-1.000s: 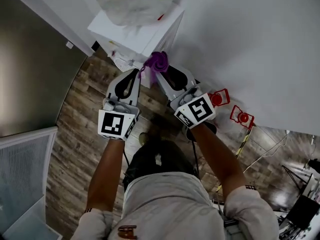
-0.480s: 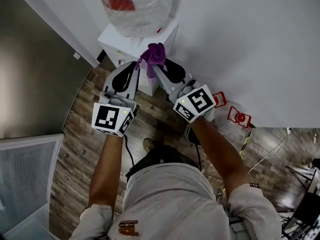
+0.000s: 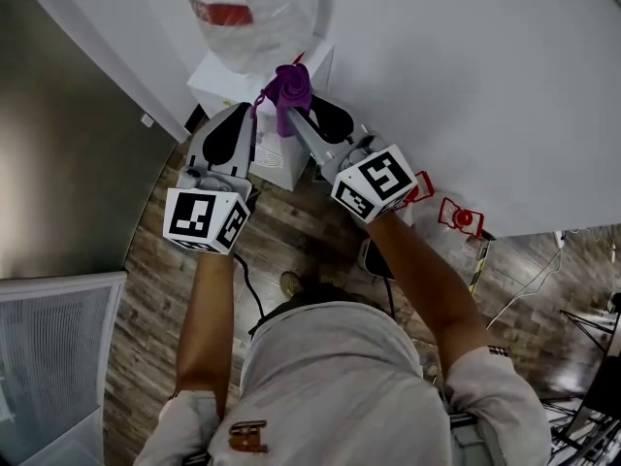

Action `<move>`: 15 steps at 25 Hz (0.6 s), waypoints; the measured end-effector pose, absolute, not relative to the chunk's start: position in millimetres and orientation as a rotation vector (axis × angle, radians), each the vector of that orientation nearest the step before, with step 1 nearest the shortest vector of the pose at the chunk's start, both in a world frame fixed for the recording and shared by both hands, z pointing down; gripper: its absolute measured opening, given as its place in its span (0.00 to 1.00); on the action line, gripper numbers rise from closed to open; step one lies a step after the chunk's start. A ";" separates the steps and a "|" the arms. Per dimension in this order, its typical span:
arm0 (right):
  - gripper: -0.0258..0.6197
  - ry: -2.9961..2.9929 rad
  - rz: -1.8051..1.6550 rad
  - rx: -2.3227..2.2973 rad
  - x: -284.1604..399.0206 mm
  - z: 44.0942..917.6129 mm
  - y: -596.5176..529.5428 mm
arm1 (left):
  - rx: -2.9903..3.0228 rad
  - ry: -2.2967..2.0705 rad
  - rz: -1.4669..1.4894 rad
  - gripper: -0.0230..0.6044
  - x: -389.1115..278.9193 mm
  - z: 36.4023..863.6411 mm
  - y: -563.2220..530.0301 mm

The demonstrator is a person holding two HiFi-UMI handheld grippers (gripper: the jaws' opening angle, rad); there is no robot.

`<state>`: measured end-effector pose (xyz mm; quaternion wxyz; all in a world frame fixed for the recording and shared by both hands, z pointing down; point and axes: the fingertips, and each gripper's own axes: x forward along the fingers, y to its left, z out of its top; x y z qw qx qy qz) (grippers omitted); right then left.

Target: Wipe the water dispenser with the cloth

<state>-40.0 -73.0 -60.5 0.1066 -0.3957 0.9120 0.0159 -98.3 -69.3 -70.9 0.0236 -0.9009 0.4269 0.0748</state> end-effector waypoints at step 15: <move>0.18 2.702 0.070 -1.190 -40.2 -69.2 -61.2 | -2.807 1.227 0.197 0.03 -88.1 -77.1 -53.5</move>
